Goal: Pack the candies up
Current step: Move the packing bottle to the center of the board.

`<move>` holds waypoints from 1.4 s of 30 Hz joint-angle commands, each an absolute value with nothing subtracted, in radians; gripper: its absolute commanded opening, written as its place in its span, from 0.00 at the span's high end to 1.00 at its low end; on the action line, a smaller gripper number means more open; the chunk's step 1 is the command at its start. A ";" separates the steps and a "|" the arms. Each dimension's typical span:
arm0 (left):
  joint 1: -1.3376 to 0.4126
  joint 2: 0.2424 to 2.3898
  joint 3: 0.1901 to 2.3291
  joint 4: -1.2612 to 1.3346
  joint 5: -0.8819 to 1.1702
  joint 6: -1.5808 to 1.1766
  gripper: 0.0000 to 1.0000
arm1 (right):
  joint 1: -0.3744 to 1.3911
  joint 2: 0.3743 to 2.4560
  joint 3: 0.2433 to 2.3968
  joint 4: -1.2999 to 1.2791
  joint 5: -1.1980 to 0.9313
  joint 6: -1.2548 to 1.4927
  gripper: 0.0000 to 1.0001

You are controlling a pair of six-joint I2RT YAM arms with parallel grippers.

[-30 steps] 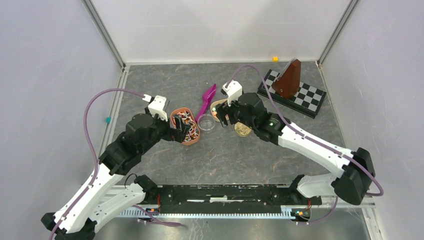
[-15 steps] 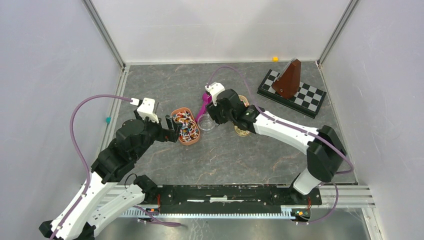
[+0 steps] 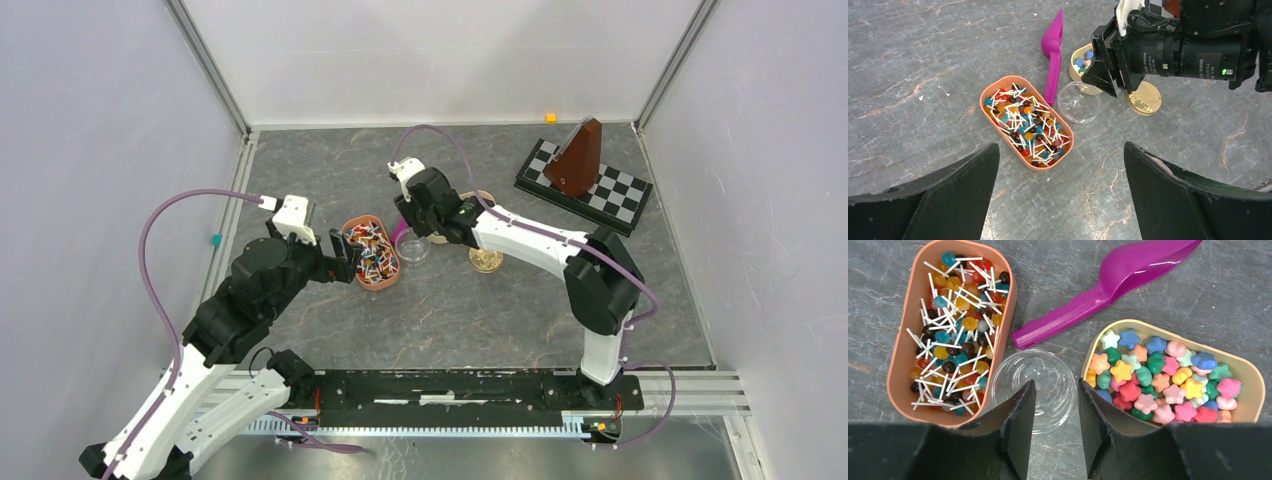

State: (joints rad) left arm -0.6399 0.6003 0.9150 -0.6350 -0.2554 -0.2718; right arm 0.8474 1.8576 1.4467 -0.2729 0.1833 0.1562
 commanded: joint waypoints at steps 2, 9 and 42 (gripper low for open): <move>-0.623 0.598 0.911 -0.613 -0.241 -0.324 0.00 | 0.850 1.904 1.501 -0.285 0.203 0.162 0.60; -0.612 0.597 0.910 -0.610 -0.219 -0.325 0.00 | 0.841 1.947 1.503 -0.298 0.220 0.154 0.61; -0.590 0.600 0.908 -0.605 -0.192 -0.327 0.00 | 0.825 1.939 1.432 -0.289 0.197 0.163 1.00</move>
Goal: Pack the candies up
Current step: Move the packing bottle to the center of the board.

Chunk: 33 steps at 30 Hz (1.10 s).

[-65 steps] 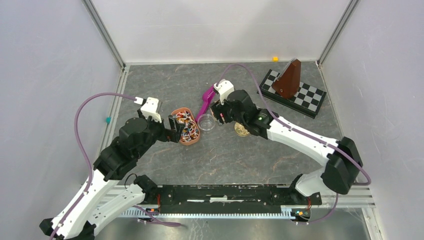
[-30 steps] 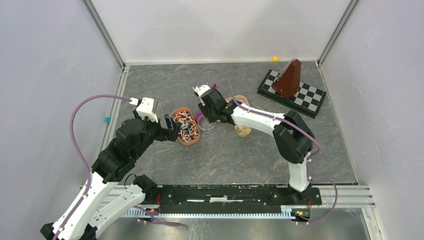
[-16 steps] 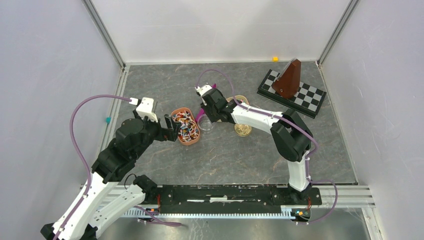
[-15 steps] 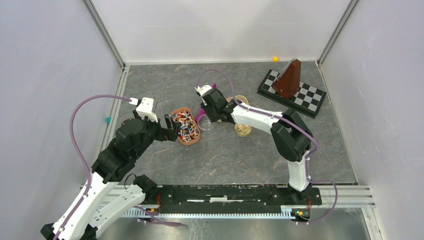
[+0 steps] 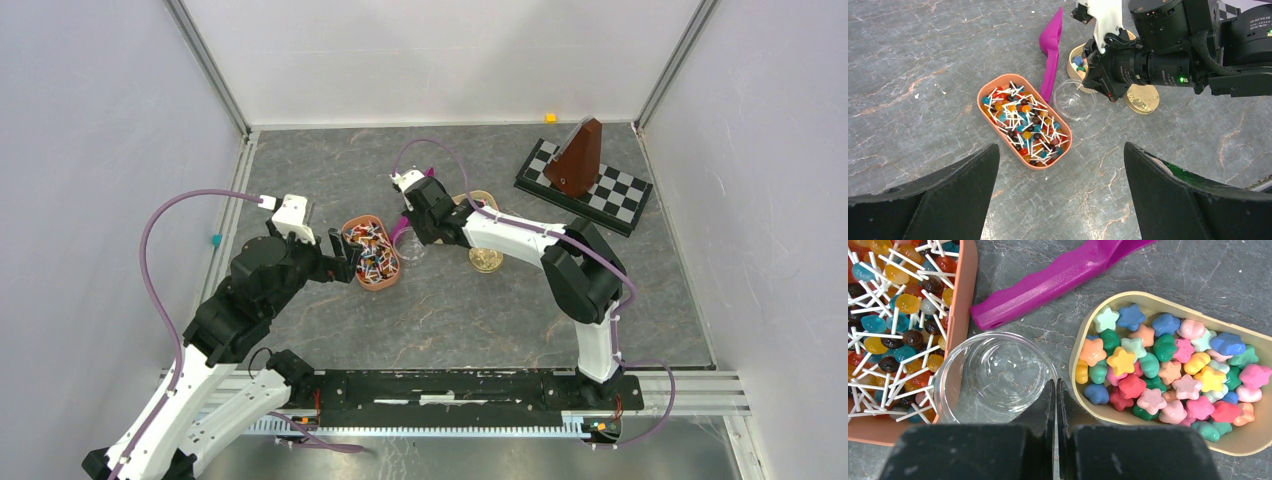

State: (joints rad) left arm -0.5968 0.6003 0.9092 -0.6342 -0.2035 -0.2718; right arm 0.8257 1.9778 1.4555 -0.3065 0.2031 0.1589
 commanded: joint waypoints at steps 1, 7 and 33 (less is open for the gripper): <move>-0.589 0.600 0.908 -0.605 -0.192 -0.327 0.00 | 0.825 1.930 1.423 -0.286 0.197 0.163 1.00; -0.590 0.596 0.907 -0.605 -0.192 -0.327 0.00 | 0.827 1.842 1.341 -0.273 0.189 0.163 1.00; -0.590 0.624 0.904 -0.606 -0.184 -0.325 0.00 | 0.989 1.245 0.748 -0.297 0.242 0.246 1.00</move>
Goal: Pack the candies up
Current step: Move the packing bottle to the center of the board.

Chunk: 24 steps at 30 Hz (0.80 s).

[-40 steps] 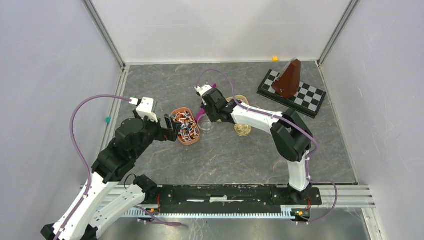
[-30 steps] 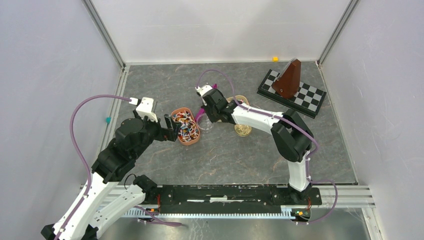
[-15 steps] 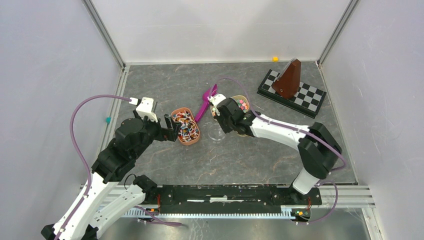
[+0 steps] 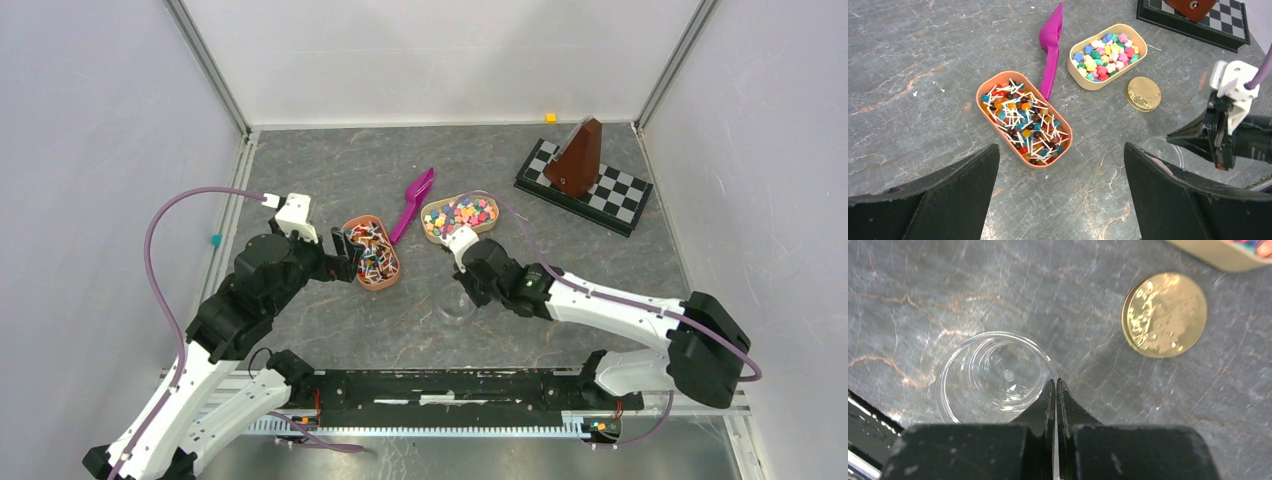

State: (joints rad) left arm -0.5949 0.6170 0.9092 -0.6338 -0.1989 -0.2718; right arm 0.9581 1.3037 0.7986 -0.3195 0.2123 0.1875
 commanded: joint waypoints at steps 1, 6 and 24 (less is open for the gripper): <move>-0.590 0.624 0.904 -0.606 -0.183 -0.324 0.00 | 0.999 1.231 0.729 -0.293 0.249 0.259 1.00; -0.589 0.624 0.904 -0.605 -0.186 -0.325 0.00 | 1.047 1.195 0.669 -0.285 0.268 0.309 1.00; -0.588 0.625 0.904 -0.605 -0.178 -0.323 0.00 | 1.174 1.225 0.726 -0.341 0.387 0.366 0.83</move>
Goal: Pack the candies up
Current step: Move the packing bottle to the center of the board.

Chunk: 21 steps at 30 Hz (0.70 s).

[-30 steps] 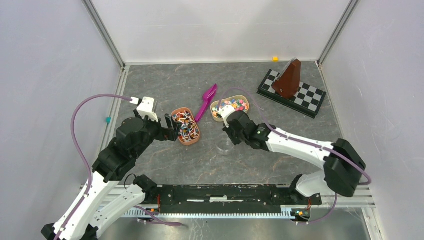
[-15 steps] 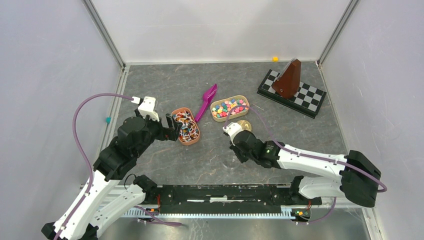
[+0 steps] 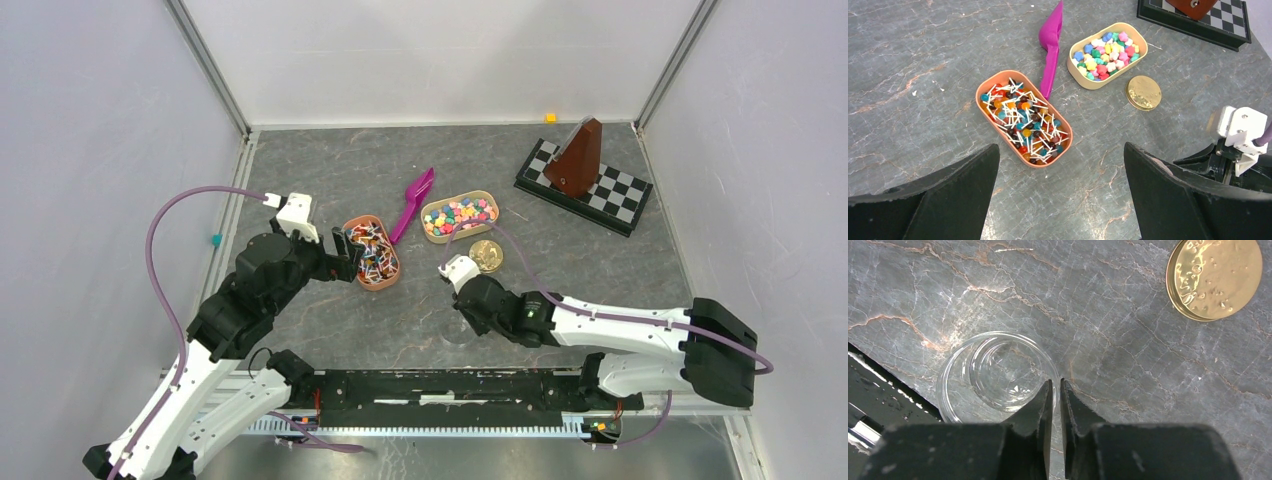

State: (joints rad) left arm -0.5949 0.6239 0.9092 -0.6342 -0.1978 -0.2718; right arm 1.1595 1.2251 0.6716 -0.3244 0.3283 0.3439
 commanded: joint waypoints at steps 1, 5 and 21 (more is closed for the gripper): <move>-0.588 0.624 0.904 -0.604 -0.177 -0.323 0.00 | 1.178 1.222 0.732 -0.343 0.396 0.366 0.79; -0.588 0.626 0.904 -0.605 -0.175 -0.323 0.00 | 1.179 1.205 0.773 -0.355 0.410 0.361 0.68; -0.588 0.618 0.904 -0.605 -0.175 -0.322 0.00 | 1.129 1.318 1.052 -0.322 0.547 0.176 0.47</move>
State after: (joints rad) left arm -0.5949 0.6235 0.9092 -0.6338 -0.1802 -0.2718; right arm 1.1622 1.2644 0.9665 -0.3855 0.5240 0.2531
